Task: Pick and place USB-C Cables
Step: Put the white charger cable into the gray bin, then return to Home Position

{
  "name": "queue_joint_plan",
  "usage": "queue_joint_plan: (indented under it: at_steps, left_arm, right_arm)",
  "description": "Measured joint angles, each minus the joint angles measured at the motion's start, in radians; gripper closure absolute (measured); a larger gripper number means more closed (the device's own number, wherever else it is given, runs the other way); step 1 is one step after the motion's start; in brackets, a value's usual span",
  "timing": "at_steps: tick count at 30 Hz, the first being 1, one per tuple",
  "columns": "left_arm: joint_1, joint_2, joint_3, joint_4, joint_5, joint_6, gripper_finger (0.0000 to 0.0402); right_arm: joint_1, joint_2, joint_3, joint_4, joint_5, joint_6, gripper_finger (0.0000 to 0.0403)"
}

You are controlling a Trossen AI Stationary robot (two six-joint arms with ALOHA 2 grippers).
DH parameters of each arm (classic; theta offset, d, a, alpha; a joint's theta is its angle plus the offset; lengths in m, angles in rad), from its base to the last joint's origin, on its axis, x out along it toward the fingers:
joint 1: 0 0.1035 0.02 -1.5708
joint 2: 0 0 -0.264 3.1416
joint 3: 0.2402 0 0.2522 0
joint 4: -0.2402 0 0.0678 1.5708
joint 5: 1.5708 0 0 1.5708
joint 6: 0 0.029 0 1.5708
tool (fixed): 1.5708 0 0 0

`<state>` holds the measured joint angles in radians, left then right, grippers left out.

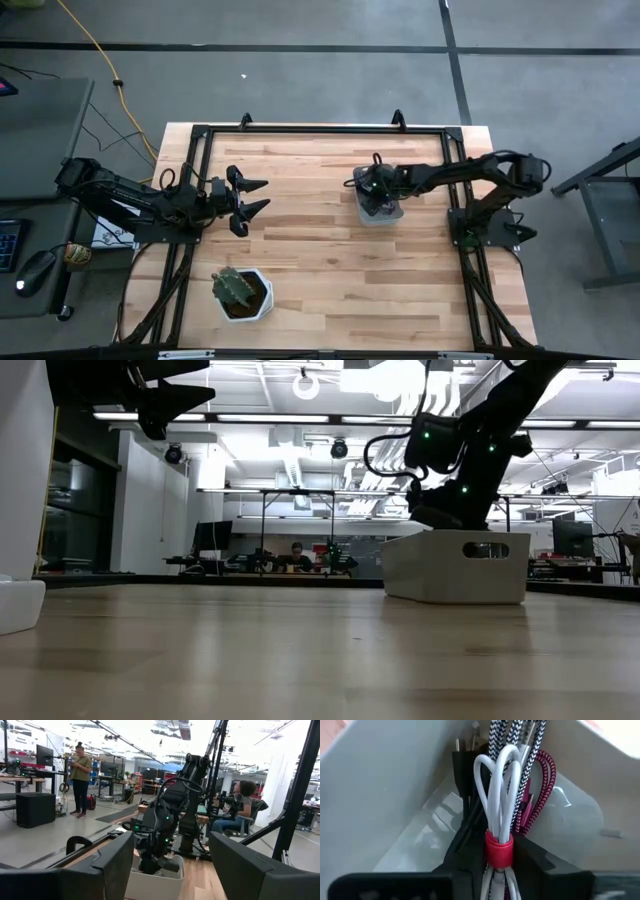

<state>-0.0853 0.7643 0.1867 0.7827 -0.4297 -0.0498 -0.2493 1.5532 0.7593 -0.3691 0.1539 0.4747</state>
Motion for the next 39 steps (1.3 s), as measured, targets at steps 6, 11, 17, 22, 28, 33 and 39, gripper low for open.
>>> queue_joint_plan:
  at_steps: [6, 11, 17, 22, 28, 33, 39]
  left_arm:
    - [0.0, 0.0, 0.0, 0.0, 0.0, 0.0, 0.0163]
    - [0.0, 0.0, 0.0, 0.0, 0.0, 0.0, 0.0163]
    - [0.0, 0.0, 0.0, 0.0, 0.0, 0.0, 0.0163]
    - [0.0, 0.0, 0.0, 0.0, 0.0, 0.0, 0.0163]
    - [0.0, 0.0, 0.0, 0.0, 0.0, 0.0, 0.0163]
    - [0.0, 0.0, 0.0, 0.0, 0.0, 0.0, 0.0163]
    - [0.0, 0.0, 0.0, 0.0, -0.001, 0.0, 0.0163]
  right_arm:
    - [0.001, 0.003, -0.001, -0.006, -0.012, -0.001, 0.0301]
    - [0.001, 0.003, -0.001, -0.007, -0.021, -0.003, 0.0286]
    - [0.001, 0.003, -0.001, -0.008, -0.058, -0.028, 0.0233]
    - [-0.006, 0.003, 0.017, -0.031, -0.06, -0.051, 0.017]
    - [-0.005, 0.005, 0.13, -0.177, -0.068, -0.13, 0.0136]
    - [0.014, -0.017, 0.237, -0.357, -0.056, -0.2, 0.0135]
    - [0.087, -0.159, 0.234, -0.453, -0.05, -0.232, 0.0135]
